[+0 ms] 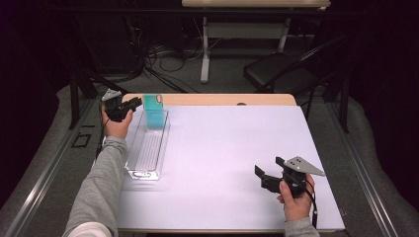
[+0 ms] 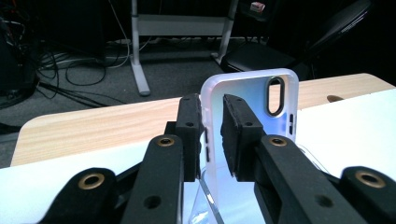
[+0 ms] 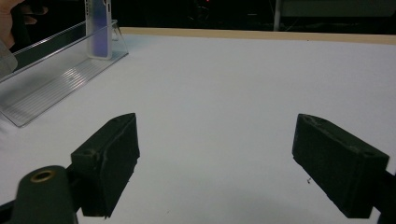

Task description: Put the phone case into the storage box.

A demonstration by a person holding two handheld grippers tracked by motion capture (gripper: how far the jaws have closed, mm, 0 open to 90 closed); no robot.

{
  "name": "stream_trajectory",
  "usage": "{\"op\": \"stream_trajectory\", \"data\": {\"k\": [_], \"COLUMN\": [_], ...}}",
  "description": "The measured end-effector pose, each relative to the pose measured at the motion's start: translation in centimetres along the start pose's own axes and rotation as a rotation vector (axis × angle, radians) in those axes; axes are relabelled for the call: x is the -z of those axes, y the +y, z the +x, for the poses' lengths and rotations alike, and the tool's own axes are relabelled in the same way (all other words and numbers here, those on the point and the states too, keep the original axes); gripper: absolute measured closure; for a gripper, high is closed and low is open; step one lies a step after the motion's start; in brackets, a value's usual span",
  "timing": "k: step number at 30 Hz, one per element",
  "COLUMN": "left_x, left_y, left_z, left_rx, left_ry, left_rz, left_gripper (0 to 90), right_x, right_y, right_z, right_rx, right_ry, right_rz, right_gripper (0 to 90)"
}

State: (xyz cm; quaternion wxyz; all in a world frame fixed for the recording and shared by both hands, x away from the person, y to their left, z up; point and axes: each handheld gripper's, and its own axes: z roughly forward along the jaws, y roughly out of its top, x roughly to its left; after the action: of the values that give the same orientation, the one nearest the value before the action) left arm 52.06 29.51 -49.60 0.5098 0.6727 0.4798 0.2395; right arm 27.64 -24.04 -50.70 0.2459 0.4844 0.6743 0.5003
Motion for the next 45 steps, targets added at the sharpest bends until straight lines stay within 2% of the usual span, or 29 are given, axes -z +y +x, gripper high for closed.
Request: {"op": "stream_trajectory", "data": {"k": [4,13,16,20,23,25,27,29,31,33,38,40,45], "left_x": [0.1,0.5,1.0,1.5,1.9,2.2,2.5,3.0,3.4,3.8,4.5,4.9,5.9], "left_y": [0.0,0.1,0.3,0.8,1.0,1.1,1.2,1.4,1.6,1.9,2.4,2.6,3.0], "left_z": [0.1,0.3,0.1,-0.3,-0.7,-1.2,-1.5,-2.0,-2.4,-3.0,-4.8,-5.5,-7.0], "left_rx": [0.011,0.021,0.005,0.001,-0.010,-0.032,-0.033,-0.047,-0.030,-0.040,-0.086,-0.098,-0.084], "left_ry": [0.002,0.011,0.035,0.038,0.049,0.056,0.038,0.045,0.033,0.028,-0.049,-0.060,-0.098], "left_rz": [-0.005,0.020,0.012,-0.014,-0.014,-0.006,0.001,0.006,0.015,0.011,0.043,0.046,0.052], "left_gripper": [71.1,58.7,55.7,50.5,49.2,49.2,49.6,49.6,49.8,49.8,51.3,51.7,49.7], "right_x": [0.0,-0.2,-0.2,-0.3,-0.5,-0.7,-0.8,-1.0,-1.1,-1.2,-1.3,-1.3,-1.6], "right_y": [0.0,0.0,0.1,0.2,0.3,0.3,0.3,0.4,0.4,0.4,0.4,0.3,0.1], "right_z": [0.0,-0.1,-0.1,-0.2,-0.2,-0.2,-0.2,-0.2,-0.1,-0.2,-0.3,-0.3,-0.5], "right_rx": [-0.001,0.007,0.009,0.012,0.021,0.021,0.027,0.039,0.043,0.054,0.070,0.070,0.081], "right_ry": [0.001,0.005,0.008,0.015,0.019,0.025,0.030,0.040,0.044,0.051,0.064,0.069,0.092], "right_rz": [0.000,0.003,0.007,0.009,0.009,0.007,0.008,0.012,0.012,0.014,0.021,0.023,0.019], "right_gripper": [14.4,14.5,14.5,14.5,14.5,14.5,14.5,14.5,14.6,14.6,14.6,14.7,14.7]}}
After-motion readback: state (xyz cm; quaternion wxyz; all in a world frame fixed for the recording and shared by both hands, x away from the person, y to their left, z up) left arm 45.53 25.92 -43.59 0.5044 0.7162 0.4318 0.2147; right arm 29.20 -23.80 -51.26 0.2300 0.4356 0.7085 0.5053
